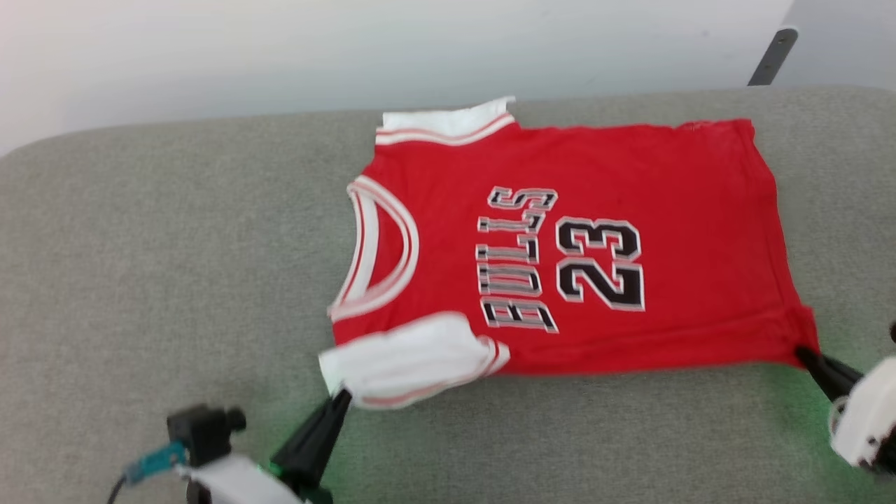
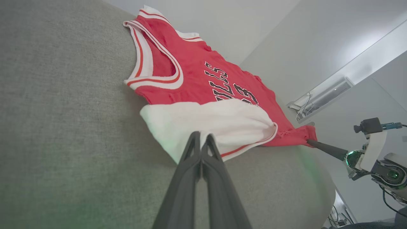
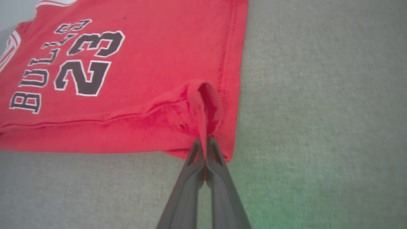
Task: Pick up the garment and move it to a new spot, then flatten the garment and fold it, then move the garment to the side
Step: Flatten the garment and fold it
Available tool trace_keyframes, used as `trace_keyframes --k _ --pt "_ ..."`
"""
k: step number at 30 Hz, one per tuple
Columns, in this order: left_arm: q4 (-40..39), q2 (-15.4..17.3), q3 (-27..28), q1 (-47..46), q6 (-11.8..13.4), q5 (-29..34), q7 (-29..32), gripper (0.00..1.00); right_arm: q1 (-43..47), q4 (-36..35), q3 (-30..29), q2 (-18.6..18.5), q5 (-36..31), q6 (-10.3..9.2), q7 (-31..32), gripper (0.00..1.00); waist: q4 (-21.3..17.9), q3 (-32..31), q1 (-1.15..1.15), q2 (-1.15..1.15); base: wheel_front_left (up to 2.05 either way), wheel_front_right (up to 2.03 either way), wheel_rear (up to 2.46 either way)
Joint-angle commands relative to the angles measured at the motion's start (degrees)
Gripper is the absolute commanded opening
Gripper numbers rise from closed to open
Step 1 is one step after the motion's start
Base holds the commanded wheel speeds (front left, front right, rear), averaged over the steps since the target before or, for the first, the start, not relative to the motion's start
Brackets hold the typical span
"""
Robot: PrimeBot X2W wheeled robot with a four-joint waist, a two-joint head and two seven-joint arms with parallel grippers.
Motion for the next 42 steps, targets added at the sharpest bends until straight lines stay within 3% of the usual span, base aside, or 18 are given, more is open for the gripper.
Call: trace_keyframes --k 1,12,23,34,42 --pt "-0.9 0.2 0.7 2.0 0.1 0.7 0.0 0.00 1.9 -1.2 -0.7 -0.8 0.0 -0.06 0.5 0.00 -0.5 -0.2 0.00 0.00 0.00 0.00 0.00" --pt "-10.2 5.1 1.2 12.6 0.1 0.6 0.0 0.00 14.2 -13.1 -8.0 -4.8 0.8 -0.07 5.3 0.00 -1.7 0.6 0.00 0.00 0.00 0.00 0.00" --pt "-10.9 4.7 -1.5 -2.2 0.1 0.7 2.8 0.00 10.6 -11.9 -16.0 0.1 -4.2 -0.06 6.4 0.00 -1.5 1.3 0.00 0.00 0.00 0.00 0.00" --pt "5.3 2.5 -6.1 -22.9 0.1 -5.0 3.8 0.00 -1.4 -4.1 -16.0 7.1 -9.9 -0.06 7.5 0.00 -3.7 5.4 0.00 0.00 0.00 0.00 0.00" --pt "19.3 -0.2 -10.4 -29.5 0.1 -5.7 2.0 0.00 -7.0 2.9 -12.9 10.0 -11.3 -0.06 5.6 0.00 -4.6 7.7 0.00 0.00 0.00 0.00 0.00"
